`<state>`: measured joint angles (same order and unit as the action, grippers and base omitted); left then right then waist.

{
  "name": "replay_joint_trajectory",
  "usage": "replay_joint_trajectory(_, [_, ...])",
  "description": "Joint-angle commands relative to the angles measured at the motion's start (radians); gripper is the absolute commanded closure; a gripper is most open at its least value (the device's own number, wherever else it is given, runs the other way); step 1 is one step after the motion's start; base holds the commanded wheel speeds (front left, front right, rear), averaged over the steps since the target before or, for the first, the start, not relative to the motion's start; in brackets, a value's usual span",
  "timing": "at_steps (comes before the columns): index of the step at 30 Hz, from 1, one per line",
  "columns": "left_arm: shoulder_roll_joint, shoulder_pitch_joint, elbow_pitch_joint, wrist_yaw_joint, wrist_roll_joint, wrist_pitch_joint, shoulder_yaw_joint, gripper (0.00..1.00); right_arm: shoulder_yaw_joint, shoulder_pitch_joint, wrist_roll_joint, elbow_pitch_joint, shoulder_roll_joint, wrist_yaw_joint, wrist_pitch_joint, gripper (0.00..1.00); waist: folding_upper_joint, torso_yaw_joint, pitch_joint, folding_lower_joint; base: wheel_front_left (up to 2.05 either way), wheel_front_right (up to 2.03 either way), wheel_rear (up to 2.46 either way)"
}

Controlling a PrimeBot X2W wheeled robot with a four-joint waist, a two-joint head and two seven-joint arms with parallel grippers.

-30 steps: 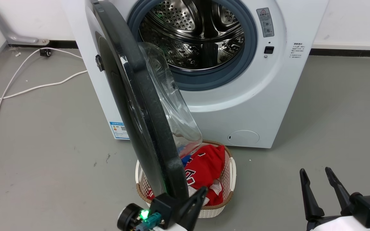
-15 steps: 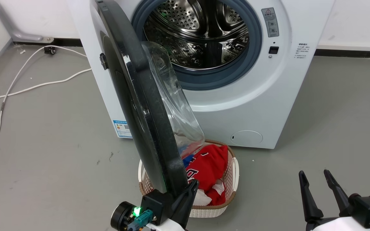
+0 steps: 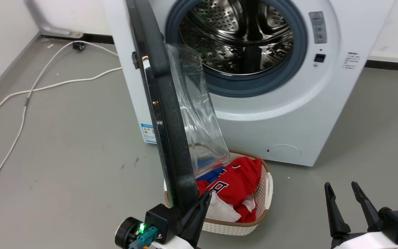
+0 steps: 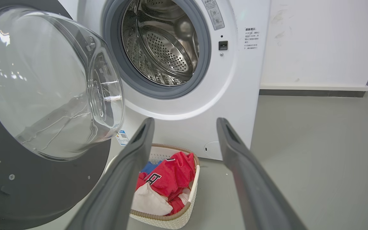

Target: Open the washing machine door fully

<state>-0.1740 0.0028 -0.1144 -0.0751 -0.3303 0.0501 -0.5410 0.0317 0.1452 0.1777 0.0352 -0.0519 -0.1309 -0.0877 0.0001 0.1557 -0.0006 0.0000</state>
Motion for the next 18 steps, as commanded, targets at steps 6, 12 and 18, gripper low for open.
replay_joint_trajectory(6, [-0.013, 0.008, -0.027, -0.021, -0.005, -0.006, 0.026, 1.0, 0.009, -0.011, 0.007, -0.001, 0.003, 0.0, 0.0, 0.0, -0.0001, 0.072, 0.004, 0.0, 0.0, 0.0, 0.0])
replay_joint_trajectory(12, [-0.023, 0.002, -0.043, -0.031, -0.004, -0.013, 0.035, 1.0, 0.01, -0.017, 0.002, -0.007, 0.003, 0.0, -0.005, 0.0, -0.0001, 0.134, 0.002, 0.0, 0.0, 0.0, 0.0])
replay_joint_trajectory(18, [-0.034, 0.003, -0.045, -0.052, -0.014, -0.021, 0.07, 1.0, 0.008, -0.024, 0.01, -0.013, 0.003, 0.0, -0.011, 0.0, -0.0001, 0.187, 0.005, 0.0, 0.0, 0.0, 0.0])
